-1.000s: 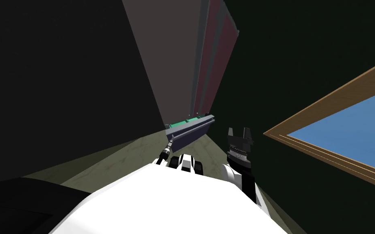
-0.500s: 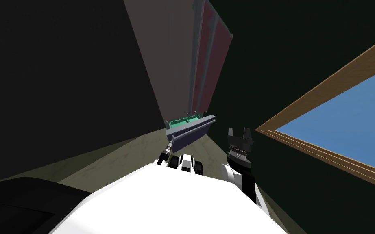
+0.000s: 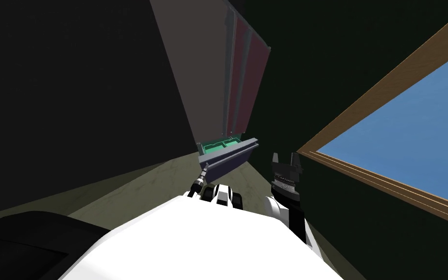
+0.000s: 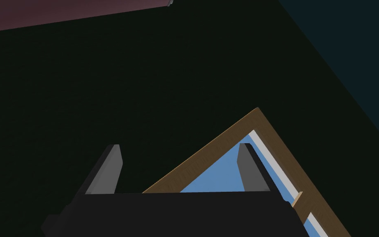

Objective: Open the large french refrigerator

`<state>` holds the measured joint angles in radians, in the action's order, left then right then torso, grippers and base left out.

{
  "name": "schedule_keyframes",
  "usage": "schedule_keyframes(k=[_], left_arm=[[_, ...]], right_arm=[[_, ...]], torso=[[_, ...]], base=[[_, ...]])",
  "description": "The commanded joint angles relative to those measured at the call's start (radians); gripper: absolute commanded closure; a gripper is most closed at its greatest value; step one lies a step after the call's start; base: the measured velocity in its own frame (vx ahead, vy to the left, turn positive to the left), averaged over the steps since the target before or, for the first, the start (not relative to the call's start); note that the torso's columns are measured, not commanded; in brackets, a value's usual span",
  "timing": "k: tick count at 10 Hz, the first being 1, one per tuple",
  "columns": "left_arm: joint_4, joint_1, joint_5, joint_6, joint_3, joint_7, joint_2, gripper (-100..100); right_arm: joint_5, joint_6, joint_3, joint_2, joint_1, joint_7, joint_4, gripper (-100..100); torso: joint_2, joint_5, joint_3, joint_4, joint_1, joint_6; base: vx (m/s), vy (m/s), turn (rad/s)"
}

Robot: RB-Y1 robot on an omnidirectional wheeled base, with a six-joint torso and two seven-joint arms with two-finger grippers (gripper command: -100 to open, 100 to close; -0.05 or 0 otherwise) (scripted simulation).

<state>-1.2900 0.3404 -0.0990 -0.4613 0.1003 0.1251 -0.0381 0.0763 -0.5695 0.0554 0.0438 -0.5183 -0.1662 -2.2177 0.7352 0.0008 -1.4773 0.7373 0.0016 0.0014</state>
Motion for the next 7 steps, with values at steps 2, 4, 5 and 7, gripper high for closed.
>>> schedule_keyframes(k=[2,4,5,7], left_arm=[[-0.093,-0.004,-0.002,0.101,0.004,-0.007,-0.001,-100],[-0.147,-0.002,-0.003,0.153,0.007,-0.012,-0.003,-100],[-0.174,-0.001,-0.003,0.179,0.009,-0.014,-0.004,-100],[-0.201,0.0,-0.004,0.205,0.011,-0.016,-0.005,-100]], right_arm=[[0.0,0.0,0.0,0.0,0.0,0.0,0.0,0],[0.0,0.0,0.0,0.0,0.0,0.0,0.0,0],[0.0,0.0,0.0,0.0,0.0,0.0,0.0,0],[0.0,0.0,0.0,0.0,0.0,0.0,0.0,0]], torso=[[-0.001,0.0,-0.001,0.0,0.002,-0.002],[0.004,-0.002,0.001,0.003,-0.002,-0.002],[0.008,-0.004,0.003,0.005,-0.004,-0.003],[0.012,-0.005,0.005,0.009,-0.006,-0.002]], base=[[-0.024,0.024,-0.009],[-0.028,0.009,-0.008],[-0.028,0.005,-0.004],[-0.03,0.002,-0.003]])
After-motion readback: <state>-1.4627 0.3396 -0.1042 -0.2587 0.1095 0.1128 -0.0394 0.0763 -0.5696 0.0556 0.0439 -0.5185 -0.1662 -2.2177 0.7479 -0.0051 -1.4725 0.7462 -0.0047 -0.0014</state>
